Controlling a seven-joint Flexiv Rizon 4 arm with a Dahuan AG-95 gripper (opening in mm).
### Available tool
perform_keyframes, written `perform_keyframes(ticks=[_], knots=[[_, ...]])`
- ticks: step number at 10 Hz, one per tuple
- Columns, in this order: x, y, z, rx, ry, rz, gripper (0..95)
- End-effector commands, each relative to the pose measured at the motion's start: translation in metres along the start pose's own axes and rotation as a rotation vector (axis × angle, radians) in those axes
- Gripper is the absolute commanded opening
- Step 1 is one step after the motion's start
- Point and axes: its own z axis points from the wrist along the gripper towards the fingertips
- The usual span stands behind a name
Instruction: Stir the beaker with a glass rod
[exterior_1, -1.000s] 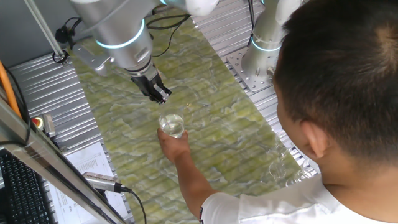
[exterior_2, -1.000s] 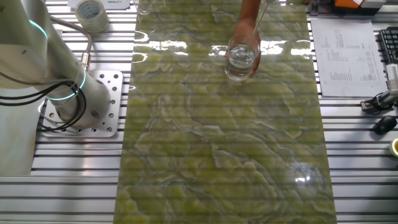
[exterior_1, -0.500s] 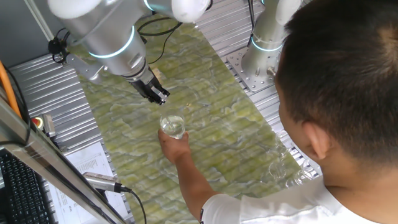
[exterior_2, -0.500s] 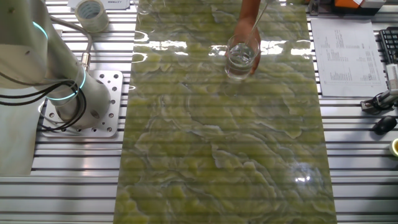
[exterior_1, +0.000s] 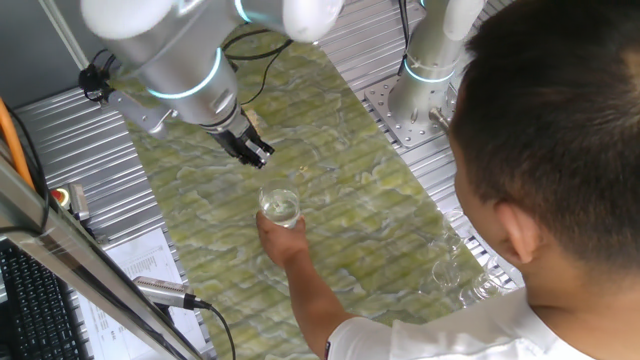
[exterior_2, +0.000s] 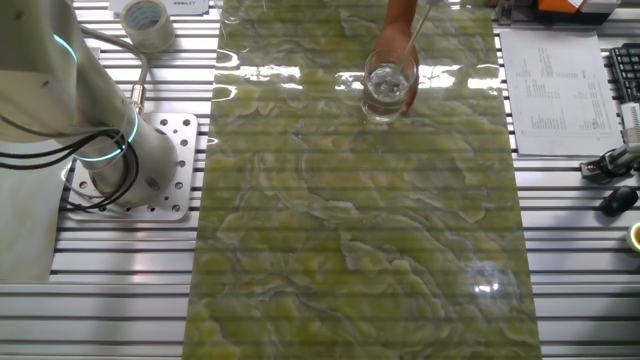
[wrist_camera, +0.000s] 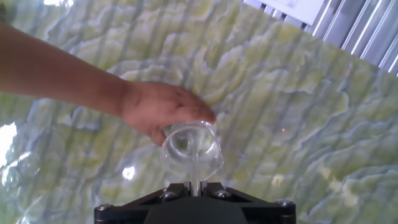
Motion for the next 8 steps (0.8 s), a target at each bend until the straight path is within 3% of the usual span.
perform_keyframes(ticks=[1,2,3,5,8], knots=[[0.0002,0.0008,0.0001,-0.051,-0.031,0.042,0.0],[0.0001,0.0008,0.0001,-0.056,-0.028,0.044,0.0],[0.0002,0.0007,0.0002,-0.069,0.008,0.040,0.0],[0.0014,-0.0007,0.0014,-0.079,0.050,0.017,0.0],[0.0048,-0.0043,0.0049,-0.073,0.071,-0.001,0.0]])
